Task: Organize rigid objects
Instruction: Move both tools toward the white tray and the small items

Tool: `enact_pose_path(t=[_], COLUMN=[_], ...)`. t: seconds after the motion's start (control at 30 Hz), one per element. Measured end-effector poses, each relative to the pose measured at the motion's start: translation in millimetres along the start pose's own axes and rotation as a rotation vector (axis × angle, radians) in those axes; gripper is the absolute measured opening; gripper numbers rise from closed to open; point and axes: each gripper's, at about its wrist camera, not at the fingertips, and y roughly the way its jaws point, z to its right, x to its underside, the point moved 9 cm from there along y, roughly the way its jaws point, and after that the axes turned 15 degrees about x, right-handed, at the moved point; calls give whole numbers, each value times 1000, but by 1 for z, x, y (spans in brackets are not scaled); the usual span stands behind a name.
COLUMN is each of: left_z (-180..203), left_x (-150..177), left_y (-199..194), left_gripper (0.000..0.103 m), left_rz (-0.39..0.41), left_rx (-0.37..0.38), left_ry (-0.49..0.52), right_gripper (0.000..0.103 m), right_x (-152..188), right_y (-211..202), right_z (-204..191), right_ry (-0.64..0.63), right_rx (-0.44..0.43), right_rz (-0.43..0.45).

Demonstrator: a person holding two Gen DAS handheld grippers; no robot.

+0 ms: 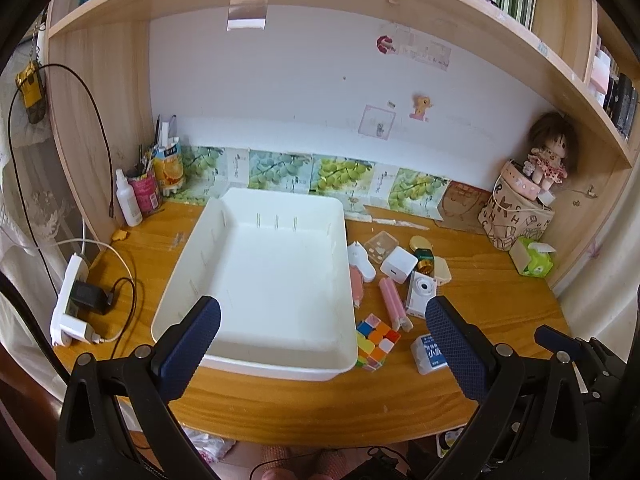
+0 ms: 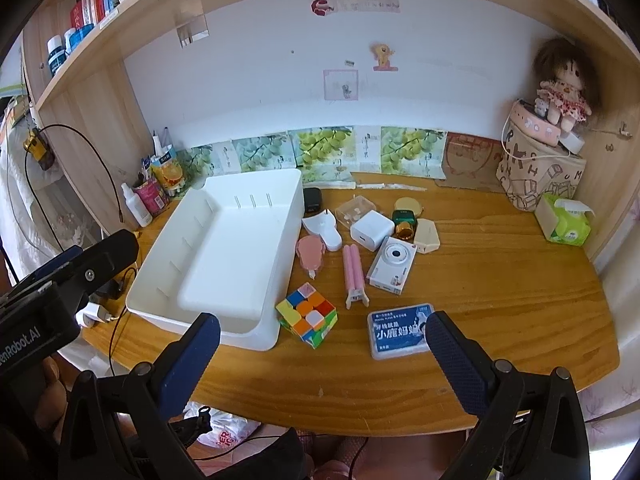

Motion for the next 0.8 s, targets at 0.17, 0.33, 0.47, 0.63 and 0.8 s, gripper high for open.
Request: enact_pose_path(t=[0.17, 0.33, 0.47, 0.63, 0.8], left_z=[0, 1, 3, 7, 1], left_x=[15, 31, 45, 54, 51], left_y=[4, 10, 15, 15, 9], left_gripper=[102, 102, 102, 102, 102], left_rz=[-34, -69, -101, -114, -103], left_rx=[-31, -58, -82, -114, -158], left_ry=[-32, -63, -92, -113, -132], right_gripper=[103, 103, 101, 101, 101], right_x=[11, 24, 34, 39, 34], right_y=[5, 15, 21, 26, 32], right_z=[3, 9, 13, 17, 17], right_ry=[-16, -32, -49, -69, -72], right_rx=[-13, -36, -53, -80, -114], right_rz=[-39, -83, -113, -128, -138])
